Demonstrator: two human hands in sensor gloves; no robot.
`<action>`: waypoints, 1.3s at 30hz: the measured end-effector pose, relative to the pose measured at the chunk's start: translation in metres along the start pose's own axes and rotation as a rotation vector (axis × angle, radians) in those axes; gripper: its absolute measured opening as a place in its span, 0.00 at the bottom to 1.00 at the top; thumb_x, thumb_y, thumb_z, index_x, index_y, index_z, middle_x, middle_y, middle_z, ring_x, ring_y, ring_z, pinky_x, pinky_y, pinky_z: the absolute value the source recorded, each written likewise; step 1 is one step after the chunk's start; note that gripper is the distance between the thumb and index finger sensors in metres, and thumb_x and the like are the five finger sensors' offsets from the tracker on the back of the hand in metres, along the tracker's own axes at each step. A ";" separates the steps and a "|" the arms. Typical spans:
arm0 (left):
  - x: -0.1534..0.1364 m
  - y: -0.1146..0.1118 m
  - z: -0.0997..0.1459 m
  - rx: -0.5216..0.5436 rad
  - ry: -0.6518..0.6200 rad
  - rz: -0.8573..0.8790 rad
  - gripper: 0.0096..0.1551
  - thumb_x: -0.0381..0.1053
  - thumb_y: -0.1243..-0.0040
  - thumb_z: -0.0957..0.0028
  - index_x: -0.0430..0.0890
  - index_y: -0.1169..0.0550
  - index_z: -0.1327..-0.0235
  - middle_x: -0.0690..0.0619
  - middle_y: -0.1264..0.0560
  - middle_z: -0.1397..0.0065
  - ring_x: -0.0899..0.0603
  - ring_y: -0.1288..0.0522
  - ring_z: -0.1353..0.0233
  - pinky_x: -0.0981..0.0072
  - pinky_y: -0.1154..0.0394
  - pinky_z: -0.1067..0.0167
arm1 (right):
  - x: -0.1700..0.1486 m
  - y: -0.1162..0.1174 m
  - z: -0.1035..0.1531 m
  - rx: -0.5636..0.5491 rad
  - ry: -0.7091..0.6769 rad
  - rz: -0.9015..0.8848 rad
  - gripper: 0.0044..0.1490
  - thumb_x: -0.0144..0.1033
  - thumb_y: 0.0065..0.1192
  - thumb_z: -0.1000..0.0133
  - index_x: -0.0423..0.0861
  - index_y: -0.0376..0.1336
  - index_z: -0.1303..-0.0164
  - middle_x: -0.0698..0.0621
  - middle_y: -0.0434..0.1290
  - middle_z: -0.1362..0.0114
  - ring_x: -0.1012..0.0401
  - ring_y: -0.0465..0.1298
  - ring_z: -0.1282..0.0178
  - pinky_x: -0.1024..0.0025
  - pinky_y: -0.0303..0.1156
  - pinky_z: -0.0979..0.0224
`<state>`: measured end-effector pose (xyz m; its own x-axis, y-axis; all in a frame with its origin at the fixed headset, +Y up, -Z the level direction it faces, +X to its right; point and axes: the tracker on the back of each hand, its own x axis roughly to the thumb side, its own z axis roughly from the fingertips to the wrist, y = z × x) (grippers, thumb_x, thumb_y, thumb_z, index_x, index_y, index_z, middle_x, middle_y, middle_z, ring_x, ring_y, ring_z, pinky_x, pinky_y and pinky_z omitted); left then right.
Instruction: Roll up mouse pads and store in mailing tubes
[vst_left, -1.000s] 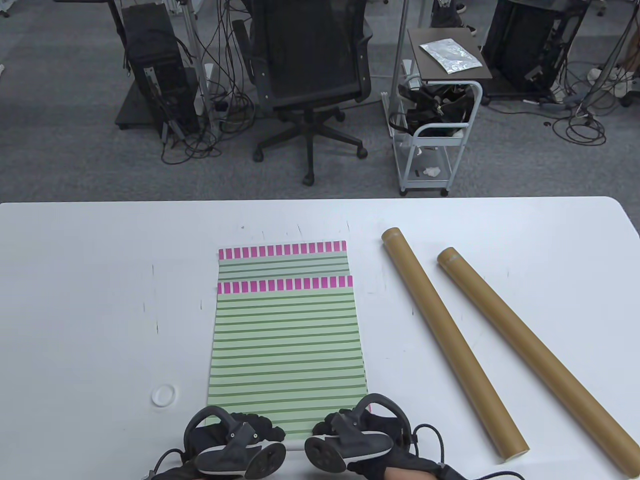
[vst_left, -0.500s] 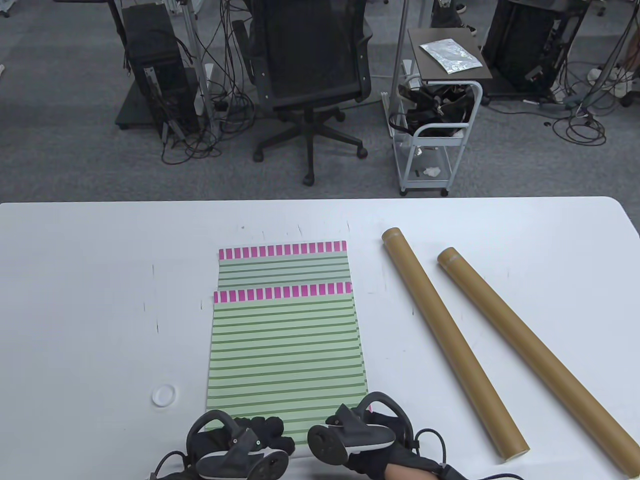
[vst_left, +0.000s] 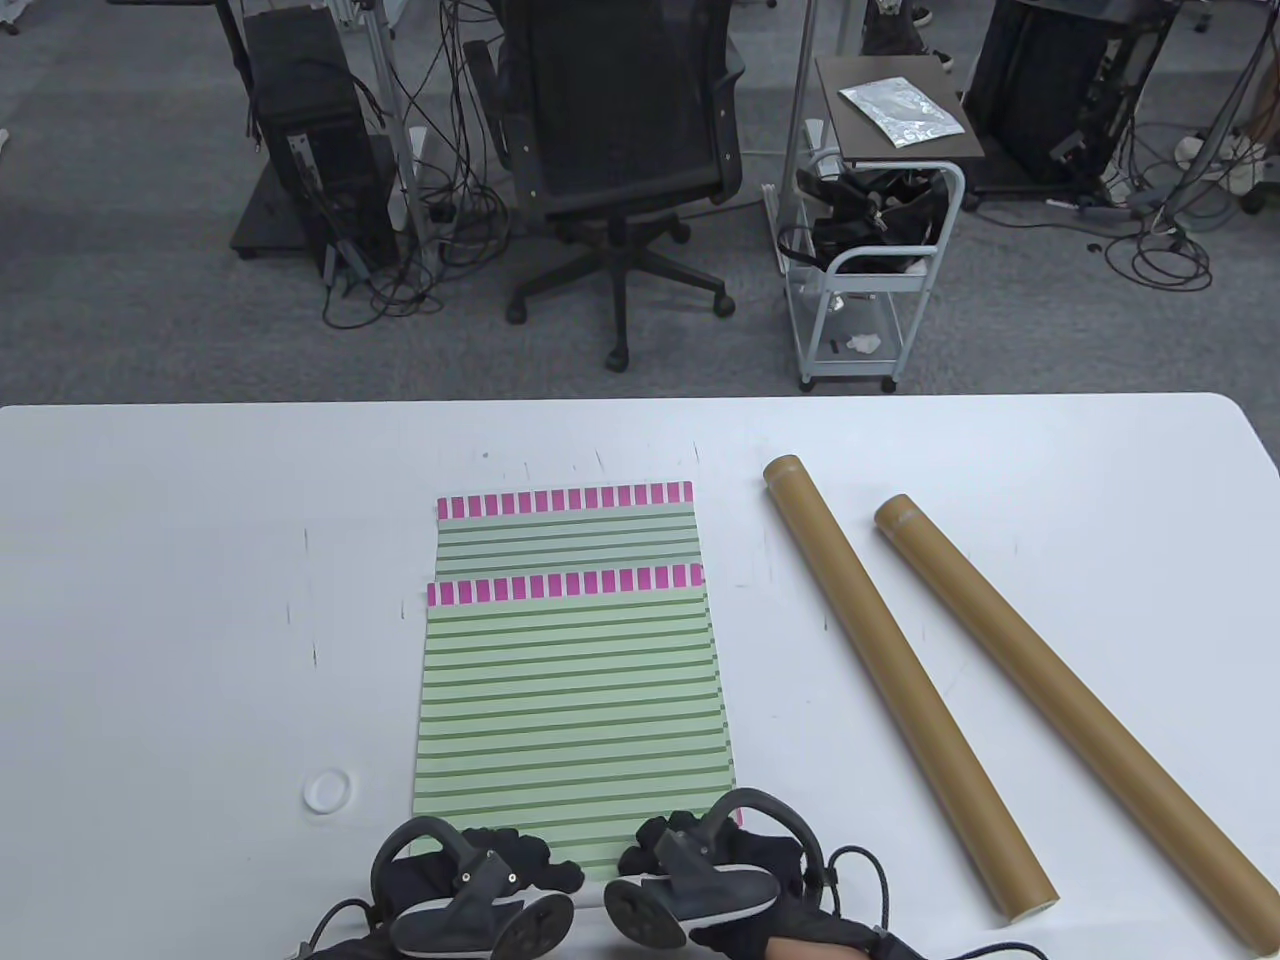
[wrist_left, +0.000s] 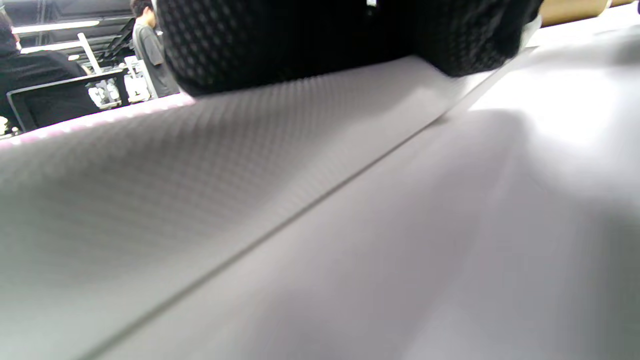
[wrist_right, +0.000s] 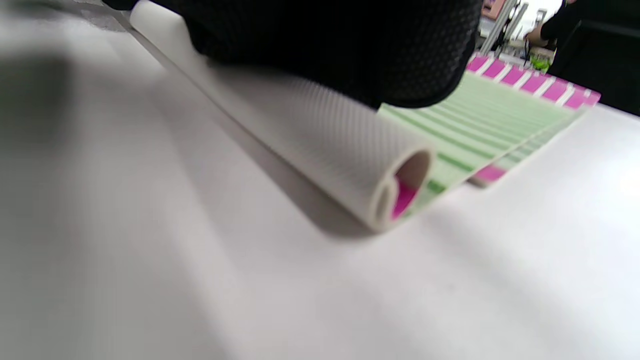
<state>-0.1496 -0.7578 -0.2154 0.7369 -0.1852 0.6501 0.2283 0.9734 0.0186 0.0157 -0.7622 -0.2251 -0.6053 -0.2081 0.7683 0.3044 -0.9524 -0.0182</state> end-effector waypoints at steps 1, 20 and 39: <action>-0.001 0.000 -0.001 0.000 0.001 0.012 0.22 0.59 0.40 0.57 0.63 0.20 0.48 0.60 0.16 0.49 0.52 0.14 0.54 0.78 0.16 0.61 | 0.000 -0.001 0.001 0.004 -0.005 -0.004 0.28 0.36 0.57 0.46 0.51 0.62 0.33 0.51 0.73 0.38 0.56 0.78 0.46 0.59 0.77 0.39; 0.011 -0.002 0.004 0.041 -0.018 -0.126 0.30 0.63 0.35 0.61 0.56 0.24 0.45 0.59 0.20 0.43 0.48 0.19 0.44 0.66 0.19 0.46 | -0.005 0.006 -0.003 -0.045 0.033 -0.057 0.30 0.34 0.55 0.48 0.46 0.64 0.33 0.49 0.76 0.41 0.55 0.80 0.49 0.61 0.78 0.42; -0.009 -0.003 -0.002 -0.025 0.047 0.094 0.23 0.58 0.39 0.56 0.55 0.19 0.50 0.56 0.16 0.49 0.50 0.15 0.50 0.69 0.16 0.53 | -0.001 0.006 0.000 0.049 0.003 -0.101 0.40 0.49 0.65 0.52 0.47 0.59 0.30 0.50 0.72 0.39 0.57 0.77 0.51 0.62 0.76 0.44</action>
<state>-0.1560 -0.7595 -0.2230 0.7846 -0.0999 0.6119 0.1719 0.9833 -0.0600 0.0185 -0.7681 -0.2263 -0.6372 -0.1120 0.7625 0.2773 -0.9564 0.0912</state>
